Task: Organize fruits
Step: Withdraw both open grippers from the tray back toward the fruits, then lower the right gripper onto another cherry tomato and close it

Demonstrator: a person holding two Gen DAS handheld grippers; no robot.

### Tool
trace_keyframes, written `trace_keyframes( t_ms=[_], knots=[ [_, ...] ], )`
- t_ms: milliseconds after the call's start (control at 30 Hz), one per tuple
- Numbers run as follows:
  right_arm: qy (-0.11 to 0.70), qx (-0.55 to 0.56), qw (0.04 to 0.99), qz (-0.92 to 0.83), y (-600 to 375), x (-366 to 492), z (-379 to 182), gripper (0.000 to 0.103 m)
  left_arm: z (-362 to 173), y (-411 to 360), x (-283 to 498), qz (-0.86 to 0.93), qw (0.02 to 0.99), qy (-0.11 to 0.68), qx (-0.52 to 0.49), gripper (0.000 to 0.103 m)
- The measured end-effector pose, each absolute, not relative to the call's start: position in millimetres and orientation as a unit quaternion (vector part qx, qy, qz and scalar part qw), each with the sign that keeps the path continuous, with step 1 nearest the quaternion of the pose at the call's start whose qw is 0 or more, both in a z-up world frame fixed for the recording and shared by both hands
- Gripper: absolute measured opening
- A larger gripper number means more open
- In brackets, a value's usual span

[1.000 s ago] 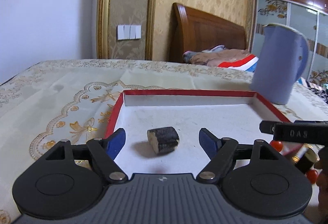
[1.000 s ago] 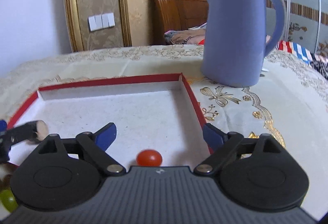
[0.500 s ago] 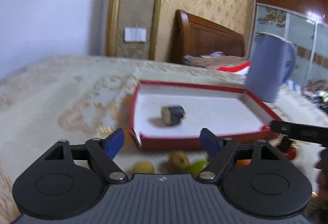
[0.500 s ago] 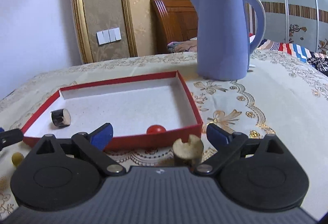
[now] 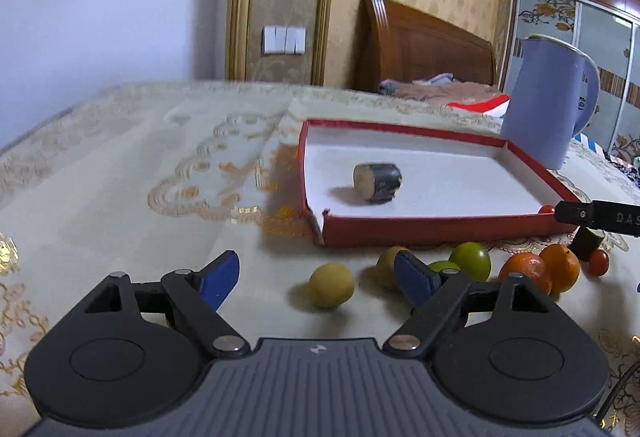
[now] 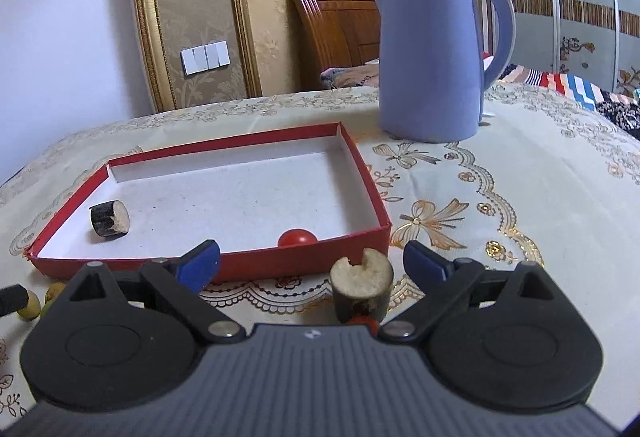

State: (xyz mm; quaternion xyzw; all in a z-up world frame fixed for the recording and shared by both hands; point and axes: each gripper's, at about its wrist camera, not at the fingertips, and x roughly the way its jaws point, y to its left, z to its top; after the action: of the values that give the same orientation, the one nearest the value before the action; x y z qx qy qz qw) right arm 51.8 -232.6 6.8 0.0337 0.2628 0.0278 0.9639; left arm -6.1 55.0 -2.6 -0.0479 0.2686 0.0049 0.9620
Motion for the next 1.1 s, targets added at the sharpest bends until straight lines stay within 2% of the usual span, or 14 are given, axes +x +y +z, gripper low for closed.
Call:
trace_keyframes(
  t_ms=[300, 500, 767, 1100],
  knots=[
    [0.267, 0.029, 0.963, 0.027, -231, 50, 6, 0.098, -14, 44, 11, 0.016, 0.946, 0.322, -0.008, 0.088],
    [0.276, 0.031, 0.96, 0.03, -243, 20, 0, 0.103, -15, 41, 12, 0.013, 0.945, 0.328, -0.001, 0.093],
    [0.287, 0.081, 0.955, 0.007, -274, -2, -4, 0.103, -15, 36, 18, 0.019, 0.943, 0.332, 0.002, 0.096],
    [0.313, 0.04, 0.949, -0.027, -267, 6, -8, 0.103, -16, 37, 18, 0.019, 0.942, 0.335, 0.0, 0.102]
  ],
)
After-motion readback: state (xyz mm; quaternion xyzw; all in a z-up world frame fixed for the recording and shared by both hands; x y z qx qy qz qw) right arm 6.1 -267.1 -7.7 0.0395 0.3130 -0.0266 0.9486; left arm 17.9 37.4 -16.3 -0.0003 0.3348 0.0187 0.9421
